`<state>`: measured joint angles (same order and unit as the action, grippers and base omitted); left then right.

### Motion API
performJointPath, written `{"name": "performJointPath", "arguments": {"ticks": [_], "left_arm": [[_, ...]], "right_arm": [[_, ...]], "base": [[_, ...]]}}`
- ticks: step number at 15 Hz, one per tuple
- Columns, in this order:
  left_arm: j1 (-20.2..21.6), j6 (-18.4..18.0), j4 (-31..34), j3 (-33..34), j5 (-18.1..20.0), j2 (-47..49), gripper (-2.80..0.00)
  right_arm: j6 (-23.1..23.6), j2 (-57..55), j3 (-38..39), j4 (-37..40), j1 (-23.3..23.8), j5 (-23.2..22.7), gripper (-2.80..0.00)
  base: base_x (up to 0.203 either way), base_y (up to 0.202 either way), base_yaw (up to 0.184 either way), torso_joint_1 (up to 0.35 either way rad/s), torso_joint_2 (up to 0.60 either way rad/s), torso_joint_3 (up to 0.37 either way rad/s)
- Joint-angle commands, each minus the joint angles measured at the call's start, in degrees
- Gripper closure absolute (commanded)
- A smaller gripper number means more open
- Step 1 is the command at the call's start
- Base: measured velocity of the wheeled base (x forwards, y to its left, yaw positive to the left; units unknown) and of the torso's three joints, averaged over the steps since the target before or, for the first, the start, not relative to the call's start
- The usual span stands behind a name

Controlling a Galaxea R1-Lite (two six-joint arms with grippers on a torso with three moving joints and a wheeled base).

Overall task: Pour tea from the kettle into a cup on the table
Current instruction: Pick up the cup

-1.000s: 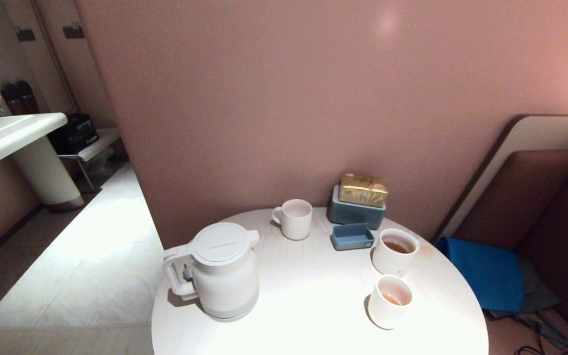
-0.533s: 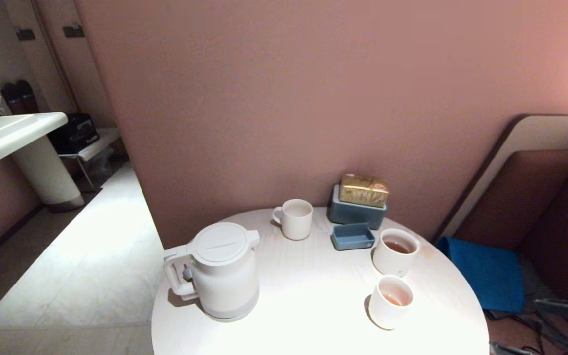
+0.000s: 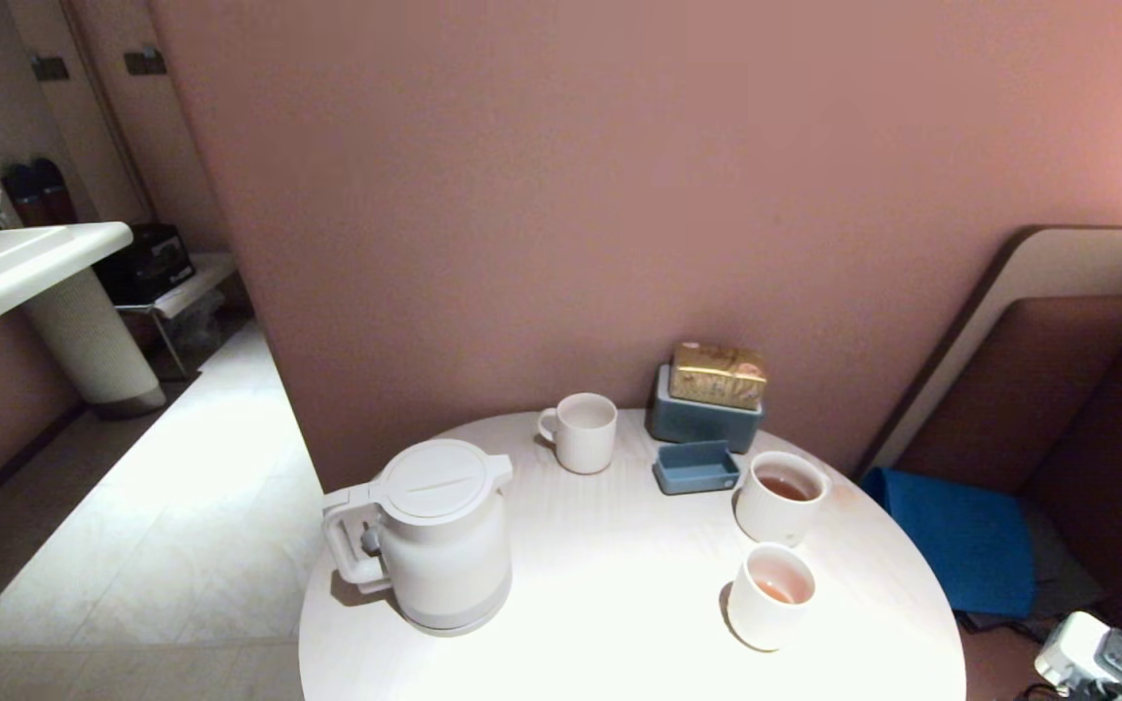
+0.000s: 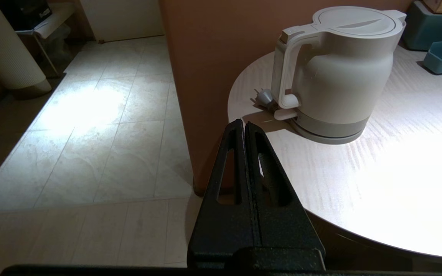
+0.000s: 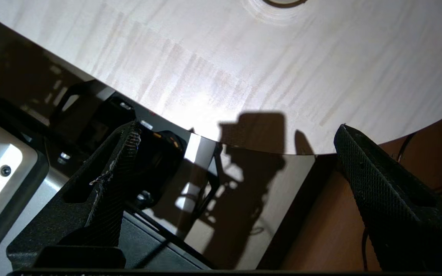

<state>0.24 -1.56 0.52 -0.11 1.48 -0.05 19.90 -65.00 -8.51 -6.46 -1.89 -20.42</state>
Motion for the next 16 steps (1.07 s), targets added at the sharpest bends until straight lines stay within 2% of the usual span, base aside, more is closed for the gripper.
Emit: {"name": "performJointPath", "arguments": {"ticks": [1, 4, 13, 16], "left_arm": [[0.0, 0.0, 0.0, 0.0, 0.0, 0.1, 0.0], [0.0, 0.0, 0.0, 0.0, 0.0, 0.1, 0.0], [0.0, 0.0, 0.0, 0.0, 0.0, 0.1, 0.0], [0.0, 0.0, 0.0, -0.1, 0.0, 0.1, 0.0]], "right_arm": [[-0.8, -6.1, 0.3, -2.4, 0.1, -0.2, -2.8], [-3.4, -11.8, 2.3, -13.2, 0.2, -0.1, -2.8], [-3.6, -16.7, 1.3, -14.1, 0.1, -0.3, -2.8], [-3.6, -20.1, 1.0, -17.1, 0.1, -0.3, -2.8]], "base": [[0.0, 0.0, 0.0, 0.0, 0.0, 0.0], [0.0, 0.0, 0.0, 0.0, 0.0, 0.0], [0.0, 0.0, 0.0, 0.0, 0.0, 0.0], [0.0, 0.0, 0.0, 0.0, 0.0, 0.0]]}}
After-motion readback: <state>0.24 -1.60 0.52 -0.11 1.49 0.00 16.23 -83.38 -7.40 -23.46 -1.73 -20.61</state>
